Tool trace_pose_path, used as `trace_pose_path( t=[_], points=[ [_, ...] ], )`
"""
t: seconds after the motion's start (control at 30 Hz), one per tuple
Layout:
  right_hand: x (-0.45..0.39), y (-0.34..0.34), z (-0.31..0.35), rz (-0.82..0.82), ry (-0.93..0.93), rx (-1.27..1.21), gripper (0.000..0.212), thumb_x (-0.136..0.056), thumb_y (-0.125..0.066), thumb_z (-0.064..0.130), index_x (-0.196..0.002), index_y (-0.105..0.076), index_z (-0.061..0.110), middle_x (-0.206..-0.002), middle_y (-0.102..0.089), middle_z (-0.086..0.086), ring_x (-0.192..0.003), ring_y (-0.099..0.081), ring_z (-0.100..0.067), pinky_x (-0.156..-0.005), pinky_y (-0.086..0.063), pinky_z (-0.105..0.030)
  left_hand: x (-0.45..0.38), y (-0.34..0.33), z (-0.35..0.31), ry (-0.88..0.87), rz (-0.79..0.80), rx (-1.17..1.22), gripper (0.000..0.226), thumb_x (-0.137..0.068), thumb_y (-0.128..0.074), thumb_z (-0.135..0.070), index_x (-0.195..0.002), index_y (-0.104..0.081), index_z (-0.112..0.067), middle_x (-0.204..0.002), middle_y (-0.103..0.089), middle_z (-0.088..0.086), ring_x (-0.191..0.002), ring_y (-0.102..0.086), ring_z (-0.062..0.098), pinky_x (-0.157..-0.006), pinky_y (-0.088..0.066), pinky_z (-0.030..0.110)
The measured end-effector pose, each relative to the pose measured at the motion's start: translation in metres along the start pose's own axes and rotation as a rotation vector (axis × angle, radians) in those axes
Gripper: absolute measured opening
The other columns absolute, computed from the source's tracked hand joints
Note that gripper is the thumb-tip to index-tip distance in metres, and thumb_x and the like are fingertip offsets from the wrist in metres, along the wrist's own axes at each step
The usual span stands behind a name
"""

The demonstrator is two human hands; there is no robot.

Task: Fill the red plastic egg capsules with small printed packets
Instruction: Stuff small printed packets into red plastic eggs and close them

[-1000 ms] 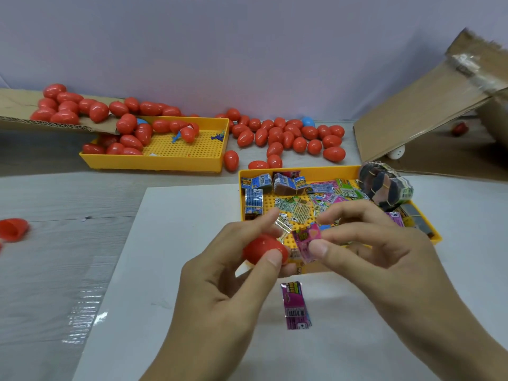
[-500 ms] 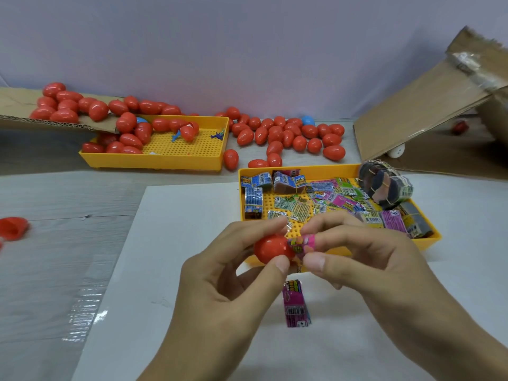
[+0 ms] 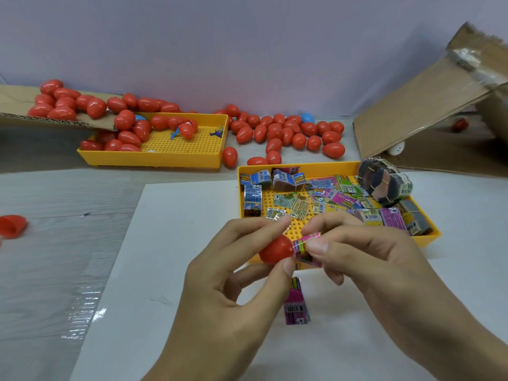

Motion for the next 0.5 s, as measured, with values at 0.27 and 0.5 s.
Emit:
trace_pose_path(
  t=[0.27, 0.5],
  points=[
    [-0.0015, 0.0001, 0.0006, 0.004, 0.012, -0.003, 0.018, -0.067, -0.073, 0.029, -0.050, -0.072, 0.024, -0.082, -0.065, 0.008, -0.082, -0.064, -0.001, -0.065, -0.049, -0.013, 0.0011, -0.0013, -0.0005, -0.013, 0.018, -0.009, 0.040, -0.079, -0.070, -0.021, -0.117, -0.072, -0.030, -0.109, -0.065, -0.004, -0.104, -0.067, 0.017, -0.079, -0.060, 0.026],
    [-0.0017, 0.0010, 0.0016, -0.010, 0.044, -0.001, 0.015, -0.067, -0.087, 0.029, -0.065, -0.079, 0.016, -0.075, -0.067, 0.010, -0.069, -0.065, -0.004, -0.056, -0.049, -0.014, 0.0016, 0.0007, -0.0029, -0.084, -0.013, -0.062, 0.040, -0.080, -0.071, -0.018, -0.119, -0.071, -0.028, -0.108, -0.062, -0.005, -0.100, -0.067, 0.024, -0.075, -0.061, 0.026]
  ],
)
Point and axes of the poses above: each hand's wrist, its own x-axis away from the middle knuckle, its own y-axis out of the back of the hand, z = x × y, the point moved 8 cm from there along -x, towards the middle knuckle
